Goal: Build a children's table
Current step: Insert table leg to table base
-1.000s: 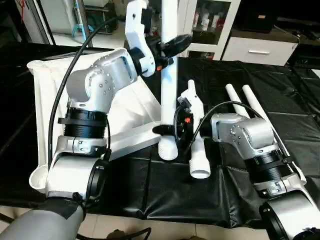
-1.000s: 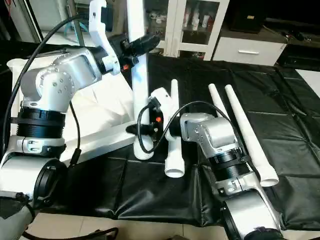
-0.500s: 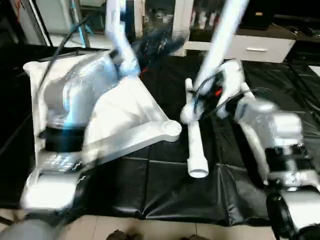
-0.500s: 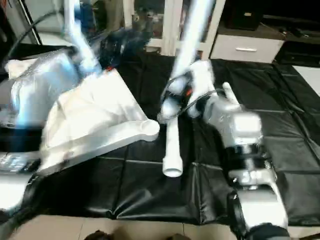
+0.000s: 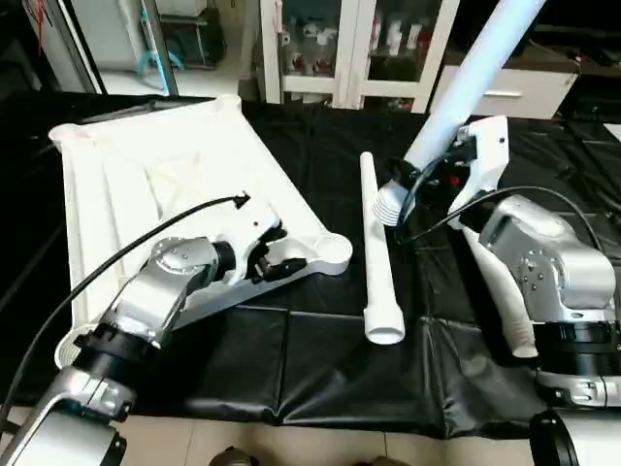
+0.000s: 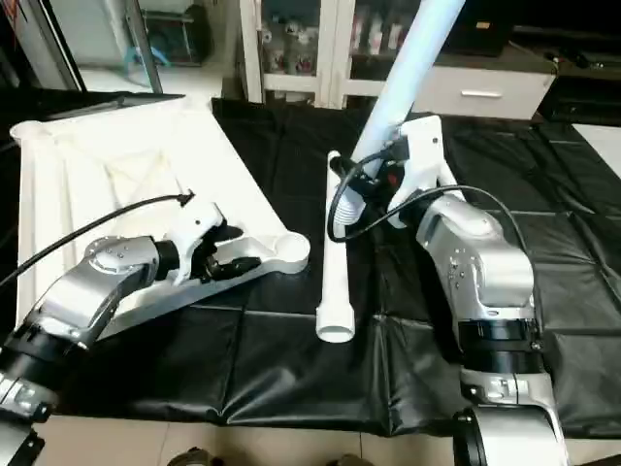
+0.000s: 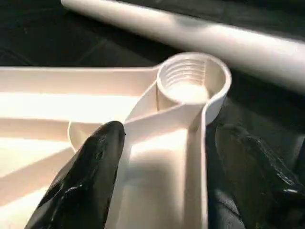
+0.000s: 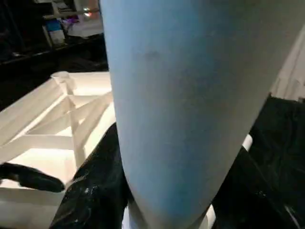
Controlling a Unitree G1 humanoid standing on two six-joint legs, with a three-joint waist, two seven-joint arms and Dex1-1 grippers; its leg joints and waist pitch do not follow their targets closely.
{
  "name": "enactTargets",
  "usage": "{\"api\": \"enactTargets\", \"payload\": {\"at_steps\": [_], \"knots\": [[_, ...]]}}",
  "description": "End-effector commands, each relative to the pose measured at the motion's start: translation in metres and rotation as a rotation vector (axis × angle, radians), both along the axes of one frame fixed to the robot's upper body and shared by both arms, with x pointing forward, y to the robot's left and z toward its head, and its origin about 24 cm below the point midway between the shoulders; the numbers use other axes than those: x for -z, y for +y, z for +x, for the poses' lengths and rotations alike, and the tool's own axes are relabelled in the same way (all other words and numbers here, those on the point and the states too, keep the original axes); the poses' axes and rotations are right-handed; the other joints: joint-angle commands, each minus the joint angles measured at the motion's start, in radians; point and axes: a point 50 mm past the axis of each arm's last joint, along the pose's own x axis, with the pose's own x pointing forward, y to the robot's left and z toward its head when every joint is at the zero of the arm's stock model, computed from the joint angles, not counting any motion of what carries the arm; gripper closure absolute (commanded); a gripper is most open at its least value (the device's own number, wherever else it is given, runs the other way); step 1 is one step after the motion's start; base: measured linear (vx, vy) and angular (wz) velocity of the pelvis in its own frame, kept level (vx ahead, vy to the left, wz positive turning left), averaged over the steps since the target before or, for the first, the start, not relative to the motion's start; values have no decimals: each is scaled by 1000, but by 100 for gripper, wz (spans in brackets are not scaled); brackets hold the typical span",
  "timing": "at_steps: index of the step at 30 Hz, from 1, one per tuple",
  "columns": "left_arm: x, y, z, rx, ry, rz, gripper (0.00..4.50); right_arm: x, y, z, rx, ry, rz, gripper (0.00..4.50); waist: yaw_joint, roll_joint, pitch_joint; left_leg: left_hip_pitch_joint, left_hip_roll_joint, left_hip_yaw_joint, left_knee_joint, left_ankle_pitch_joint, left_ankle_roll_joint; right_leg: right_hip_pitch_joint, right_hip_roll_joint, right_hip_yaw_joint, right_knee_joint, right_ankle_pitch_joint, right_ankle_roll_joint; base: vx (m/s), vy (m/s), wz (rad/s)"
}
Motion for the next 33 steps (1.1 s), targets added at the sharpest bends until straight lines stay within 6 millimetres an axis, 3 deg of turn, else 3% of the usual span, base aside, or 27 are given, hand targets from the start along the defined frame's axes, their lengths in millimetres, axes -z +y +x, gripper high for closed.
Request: {"api": "enactTargets", "payload": {"at_steps": [1, 3, 6, 7, 8, 10, 11, 12, 15, 16, 19, 23, 24, 27, 30, 32, 33], "knots": [[4, 3, 0, 26, 24, 52, 105, 4, 5, -5, -36, 7, -6, 265, -4, 11, -78, 12, 9, 4, -70, -185, -29, 55, -46, 43, -76, -173, -169, 0, 0, 0], [10, 5, 1, 17, 28, 88, 105, 6, 7, -8, -40, 16, -4, 265, -5, 11, -80, 12, 7, 4, -69, -175, -26, 55, -44, 44, -75, -145, -172, 0, 0, 0], [13, 7, 5, -5, 51, 87, 105, 6, 8, -10, -53, 21, 5, 265, -7, 21, -81, 11, 7, 3, -69, -178, -31, 56, -44, 43, -72, -116, -191, 0, 0, 0], [13, 7, 6, -7, 59, 79, 105, 6, 8, -10, -56, 21, 6, 265, -6, 16, -79, 12, 5, 4, -68, -191, -30, 57, -45, 43, -76, -136, -191, 0, 0, 0], [13, 5, 6, -4, 79, 54, 105, 6, 8, -10, -56, 22, 3, 265, -5, 22, -80, 12, 6, 3, -68, -195, -31, 58, -47, 43, -74, -142, -192, 0, 0, 0], [12, 3, 6, 0, 99, 32, 105, 6, 7, -10, -56, 22, -1, 265, -4, 20, -80, 10, 6, 4, -67, -185, -25, 58, -47, 44, -75, -147, -190, 0, 0, 0], [12, 2, 6, 5, 102, 39, 105, 5, 7, -10, -56, 20, -3, 265, -3, 27, -81, 9, 6, 2, -67, -182, -25, 58, -48, 44, -74, -146, -191, 0, 0, 0], [14, 1, 7, 3, 109, 54, 135, 5, 6, -9, -56, 18, -5, 265, -5, 26, -81, 10, 6, 3, -67, -183, -24, 57, -46, 43, -76, -141, -192, 0, 0, 0], [20, 5, 11, -38, 155, 108, 142, 3, 8, -8, -60, 12, -6, 265, -4, 32, -81, 10, 4, 3, -65, -178, -22, 58, -44, 43, -74, -129, -198, 0, 0, 0], [21, 5, 10, -33, 165, 118, 147, 3, 9, -8, -64, 10, -8, 265, -3, 30, -83, 9, 3, 3, -65, -176, -20, 60, -45, 43, -75, -130, -196, 0, 0, 0], [22, 3, 8, -6, 198, 125, 185, 2, 10, -9, -77, 10, -7, 265, -3, 34, -82, 9, 4, 2, -66, -184, -20, 59, -47, 43, -77, -151, -196, 0, 0, 0], [22, 2, 7, -13, 211, 124, 192, 3, 10, -8, -81, 9, -16, 265, -6, 34, -83, 8, 5, 1, -66, -178, -17, 60, -46, 42, -76, -140, -200, 0, 0, 0], [24, 4, 5, -8, 235, 141, 225, 3, 11, -8, -86, 9, -18, 265, -6, 33, -83, 7, 4, 2, -65, -176, -14, 60, -46, 42, -76, -138, -202, 0, 0, 0], [27, 5, 3, -12, 262, 163, 232, 2, 12, -7, -89, 8, -19, 265, -7, 32, -82, 8, 5, 2, -66, -180, -11, 59, -46, 42, -78, -154, -201, 0, 0, 0], [28, 6, 2, -12, 281, 165, 272, 1, 13, -6, -91, 7, -17, 265, -10, 31, -80, 8, 4, 3, -67, -187, -10, 58, -47, 42, -81, -179, -196, 0, 0, 0], [29, 8, -1, -2, 303, 173, 295, 1, 14, -5, -96, 6, -16, 265, -12, 25, -81, 8, 4, 3, -68, -187, -9, 58, -46, 41, -82, -190, -192, 0, 0, 0], [31, 10, -5, 3, 321, 180, 310, 0, 15, -5, -102, 6, -15, 265, -14, 28, -81, 7, 6, 1, -68, -181, -9, 58, -48, 42, -79, -181, -194, 0, 0, 0]]}}
